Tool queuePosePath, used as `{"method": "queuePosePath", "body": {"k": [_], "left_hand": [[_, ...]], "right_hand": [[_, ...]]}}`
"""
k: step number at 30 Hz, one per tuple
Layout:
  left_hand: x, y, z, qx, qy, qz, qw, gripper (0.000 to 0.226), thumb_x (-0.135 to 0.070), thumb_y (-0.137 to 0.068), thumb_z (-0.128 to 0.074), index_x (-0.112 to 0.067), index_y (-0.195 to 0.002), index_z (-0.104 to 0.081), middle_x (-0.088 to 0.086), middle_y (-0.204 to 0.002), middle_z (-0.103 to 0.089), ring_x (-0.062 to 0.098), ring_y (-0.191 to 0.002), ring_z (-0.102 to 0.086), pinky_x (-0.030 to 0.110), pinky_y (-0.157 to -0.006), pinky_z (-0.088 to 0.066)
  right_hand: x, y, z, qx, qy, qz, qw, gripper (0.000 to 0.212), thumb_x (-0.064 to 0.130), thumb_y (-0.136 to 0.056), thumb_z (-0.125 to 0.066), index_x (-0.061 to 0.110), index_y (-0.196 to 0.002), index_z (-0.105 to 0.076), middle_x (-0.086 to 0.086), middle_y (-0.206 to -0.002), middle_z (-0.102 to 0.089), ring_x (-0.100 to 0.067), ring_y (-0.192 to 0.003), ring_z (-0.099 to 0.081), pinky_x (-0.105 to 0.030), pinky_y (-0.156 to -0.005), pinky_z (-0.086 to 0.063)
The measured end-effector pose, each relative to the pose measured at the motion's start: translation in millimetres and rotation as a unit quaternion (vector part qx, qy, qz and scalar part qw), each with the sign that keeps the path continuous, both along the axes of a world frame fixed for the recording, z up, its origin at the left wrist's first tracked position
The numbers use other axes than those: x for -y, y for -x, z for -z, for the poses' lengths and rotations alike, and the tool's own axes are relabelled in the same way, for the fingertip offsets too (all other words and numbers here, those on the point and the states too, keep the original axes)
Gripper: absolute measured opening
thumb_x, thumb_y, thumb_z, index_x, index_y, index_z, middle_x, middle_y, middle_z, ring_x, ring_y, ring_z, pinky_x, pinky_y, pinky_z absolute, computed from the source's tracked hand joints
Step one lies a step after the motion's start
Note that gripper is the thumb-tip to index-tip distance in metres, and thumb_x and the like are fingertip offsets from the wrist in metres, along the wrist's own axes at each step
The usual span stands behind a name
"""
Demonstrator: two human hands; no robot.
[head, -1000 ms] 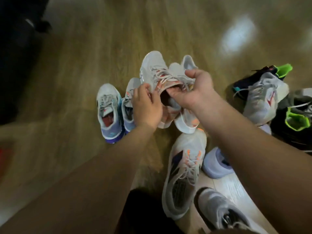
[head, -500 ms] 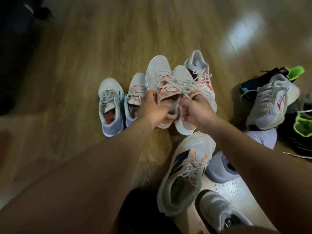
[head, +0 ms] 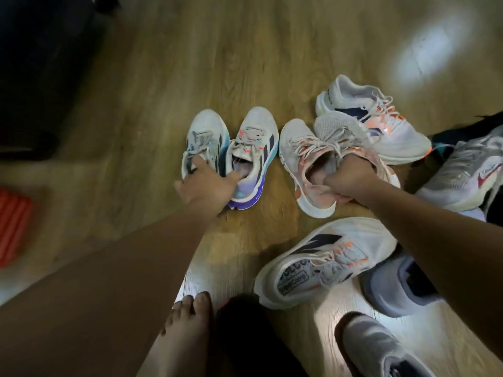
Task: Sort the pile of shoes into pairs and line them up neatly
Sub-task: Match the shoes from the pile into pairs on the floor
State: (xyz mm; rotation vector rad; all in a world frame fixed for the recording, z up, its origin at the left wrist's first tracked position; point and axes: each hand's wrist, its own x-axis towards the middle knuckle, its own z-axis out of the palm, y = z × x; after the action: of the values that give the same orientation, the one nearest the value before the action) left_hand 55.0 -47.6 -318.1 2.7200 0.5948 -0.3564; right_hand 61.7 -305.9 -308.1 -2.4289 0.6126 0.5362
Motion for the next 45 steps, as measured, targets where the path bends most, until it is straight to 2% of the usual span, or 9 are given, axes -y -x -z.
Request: {"method": "queuePosePath", "body": {"k": [5,16,20,23,26,29,36,41,45], "left_hand": [[1.9,-17.0,1.4,0.006,0.043,0.026,0.999,0.1,-0.073,-0.077,-0.055,-0.01,-0.146,-0.019,0.011,-0.135,-0.056,0.03,-0.128,-0.049,0.045,-0.109,-0.026],[-71.4,-14.6,3.0,0.044,0.121,0.06,0.99,0.09,-0.054,-0.057,-0.064,-0.029,-0.136,-0.03,0.004,-0.135,-0.053,0.031,-0.126,-0.049,0.05,-0.105,-0.038],[-47.3,-1.6,0.4,0.103,-0.02,0.031,0.994,0.088,-0.057,-0.067,-0.062,-0.019,-0.139,-0.03,0.015,-0.14,-0.046,0.038,-0.131,-0.041,0.052,-0.105,-0.034],[-8.0,26.7,-0.6,0.202,-0.146,0.136,0.959,0.072,-0.05,-0.073,-0.058,-0.011,-0.131,-0.042,0.018,-0.131,-0.049,0.039,-0.119,-0.045,0.051,-0.097,-0.035],[36.6,48.9,2.2,0.248,-0.074,0.39,0.884,0.051,-0.044,-0.076,-0.058,-0.015,-0.117,-0.054,0.008,-0.116,-0.057,0.03,-0.106,-0.052,0.043,-0.089,-0.037],[82.2,79.2,2.2,0.068,0.084,0.526,0.844,0.047,-0.051,-0.084,-0.053,-0.02,-0.12,-0.052,0.003,-0.112,-0.056,0.025,-0.103,-0.052,0.034,-0.081,-0.037],[98.3,92.8,14.1,-0.177,0.11,0.489,0.847,0.083,-0.053,-0.076,-0.061,-0.045,-0.145,-0.015,-0.005,-0.141,-0.03,0.026,-0.129,-0.033,0.044,-0.104,-0.039],[96.6,97.4,17.0,-0.148,0.015,0.446,0.883,0.029,-0.031,-0.093,-0.048,-0.021,-0.12,-0.051,0.009,-0.123,-0.058,0.029,-0.108,-0.056,0.034,-0.078,-0.038],[109.6,105.9,24.5,-0.127,0.125,0.302,0.937,0.023,-0.033,-0.097,-0.041,-0.019,-0.101,-0.058,0.014,-0.11,-0.063,0.034,-0.102,-0.06,0.037,-0.081,-0.046]], "right_hand": [[-45.4,-25.0,-8.7,-0.016,-0.179,0.053,0.982,0.023,0.018,-0.078,-0.079,0.008,-0.073,-0.058,-0.007,-0.052,-0.056,-0.013,-0.035,-0.049,-0.018,-0.034,-0.038],[-49.4,-35.2,-8.7,-0.058,-0.375,0.06,0.923,0.015,0.013,-0.083,-0.072,0.015,-0.092,-0.059,-0.003,-0.067,-0.048,-0.009,-0.048,-0.045,-0.022,-0.047,-0.043],[-35.3,-28.2,-13.1,-0.099,-0.371,-0.001,0.923,0.01,0.018,-0.089,-0.067,0.016,-0.09,-0.057,-0.001,-0.065,-0.045,-0.01,-0.05,-0.043,-0.026,-0.052,-0.047],[-41.1,-17.9,-21.9,-0.107,-0.341,-0.054,0.933,0.01,0.016,-0.089,-0.067,0.012,-0.095,-0.06,-0.008,-0.067,-0.055,-0.016,-0.055,-0.053,-0.035,-0.063,-0.058],[-30.8,-7.9,-23.1,0.059,-0.17,-0.112,0.977,0.005,0.012,-0.086,-0.068,0.012,-0.091,-0.07,-0.004,-0.076,-0.066,-0.014,-0.061,-0.06,-0.027,-0.06,-0.052],[2.0,4.3,-10.8,0.102,0.05,-0.227,0.967,0.011,0.024,-0.085,-0.064,0.015,-0.086,-0.068,0.0,-0.087,-0.066,-0.018,-0.086,-0.062,-0.028,-0.075,-0.048],[103.2,-48.7,19.7,0.128,0.168,-0.028,0.977,0.091,0.041,-0.076,-0.07,0.028,-0.152,-0.02,-0.01,-0.158,-0.022,-0.035,-0.143,-0.023,-0.05,-0.112,-0.031],[156.3,-29.6,56.7,0.003,0.18,-0.013,0.984,0.116,0.041,-0.068,-0.084,0.012,-0.152,-0.009,-0.025,-0.138,-0.045,-0.045,-0.124,-0.045,-0.051,-0.103,-0.044],[177.2,-19.0,60.0,0.024,0.202,-0.001,0.979,0.108,0.036,-0.083,-0.073,-0.001,-0.153,0.0,-0.03,-0.141,-0.042,-0.045,-0.128,-0.045,-0.045,-0.103,-0.04]]}}
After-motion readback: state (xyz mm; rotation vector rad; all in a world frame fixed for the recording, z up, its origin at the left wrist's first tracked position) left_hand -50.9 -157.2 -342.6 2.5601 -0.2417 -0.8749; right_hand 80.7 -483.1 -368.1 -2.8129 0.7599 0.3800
